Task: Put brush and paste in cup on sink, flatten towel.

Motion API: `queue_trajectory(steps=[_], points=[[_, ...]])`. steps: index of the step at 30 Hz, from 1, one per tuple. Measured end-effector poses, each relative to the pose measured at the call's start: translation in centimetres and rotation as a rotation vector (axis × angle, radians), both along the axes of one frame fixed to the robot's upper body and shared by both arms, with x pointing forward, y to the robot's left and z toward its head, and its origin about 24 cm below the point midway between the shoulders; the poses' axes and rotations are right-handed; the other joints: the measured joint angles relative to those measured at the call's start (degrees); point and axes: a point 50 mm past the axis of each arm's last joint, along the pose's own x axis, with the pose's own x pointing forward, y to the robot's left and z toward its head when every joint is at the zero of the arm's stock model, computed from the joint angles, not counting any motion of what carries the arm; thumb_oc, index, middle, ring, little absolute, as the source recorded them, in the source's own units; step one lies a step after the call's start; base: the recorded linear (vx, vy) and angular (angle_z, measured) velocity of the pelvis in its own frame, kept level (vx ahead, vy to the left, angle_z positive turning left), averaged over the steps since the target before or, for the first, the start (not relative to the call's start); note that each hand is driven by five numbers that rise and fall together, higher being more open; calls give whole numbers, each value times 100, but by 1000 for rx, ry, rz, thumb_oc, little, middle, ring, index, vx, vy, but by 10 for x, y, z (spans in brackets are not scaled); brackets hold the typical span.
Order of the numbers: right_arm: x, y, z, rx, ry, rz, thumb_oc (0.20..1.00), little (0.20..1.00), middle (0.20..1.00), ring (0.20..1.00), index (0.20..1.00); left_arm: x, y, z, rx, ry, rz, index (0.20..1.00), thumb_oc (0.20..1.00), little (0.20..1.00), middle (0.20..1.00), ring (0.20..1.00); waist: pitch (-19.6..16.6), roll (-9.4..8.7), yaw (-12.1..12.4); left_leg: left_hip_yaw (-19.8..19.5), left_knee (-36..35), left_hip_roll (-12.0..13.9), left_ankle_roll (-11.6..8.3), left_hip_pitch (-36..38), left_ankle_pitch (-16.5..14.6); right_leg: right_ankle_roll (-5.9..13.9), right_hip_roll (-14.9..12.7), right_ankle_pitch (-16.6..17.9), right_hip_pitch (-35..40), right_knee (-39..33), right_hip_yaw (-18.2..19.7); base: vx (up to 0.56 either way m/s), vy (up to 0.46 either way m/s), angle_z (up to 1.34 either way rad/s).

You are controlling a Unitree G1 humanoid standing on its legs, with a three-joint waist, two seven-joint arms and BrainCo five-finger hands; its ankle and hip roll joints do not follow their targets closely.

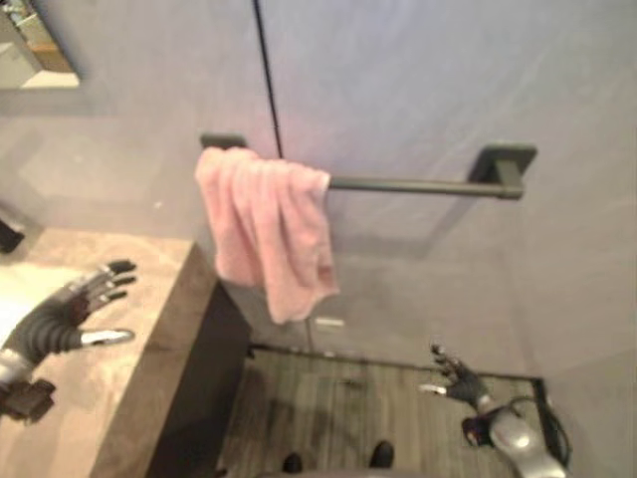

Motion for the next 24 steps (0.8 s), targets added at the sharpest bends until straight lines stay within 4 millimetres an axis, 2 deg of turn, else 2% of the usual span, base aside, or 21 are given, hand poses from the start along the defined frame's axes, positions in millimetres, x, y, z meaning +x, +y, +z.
queue_trajectory(steps=[3,6,11,16,24], points=[[-1,0,0,1,2,1,1000,1000,1000,1000,1000,6,0,-10,-61,-13,30,1000,1000,1000,1000,1000,-35,-57,-153,20,-4,-53,20,1,11,41,-41,32,-17,0,23,7,110,-4],[-1,-1,1,-14,-4,9,1000,1000,1000,1000,1000,15,-5,-15,-79,-17,17,1000,1000,1000,1000,1000,-62,-135,-177,230,-16,-97,45,-16,15,57,-78,101,-151,0,199,11,131,-30],[-6,-1,2,-19,0,17,1000,1000,1000,1000,1000,27,-3,-10,-95,-83,53,1000,1000,1000,1000,1000,-58,-217,-368,460,-29,-156,87,0,12,64,-79,200,-253,1,426,10,91,-28],[-11,-2,-1,-17,34,17,1000,1000,1000,1000,1000,35,0,-5,-100,-131,93,1000,1000,1000,1000,1000,-27,-383,-479,804,-83,-192,125,2,34,73,-77,308,-450,-2,761,19,71,-32],[-14,-1,-3,-39,50,49,1000,1000,1000,1000,1000,42,-3,3,-104,-174,82,1000,1000,1000,1000,1000,-19,-399,-501,874,-87,-182,126,22,34,67,-56,328,-457,-5,823,28,28,-5]])
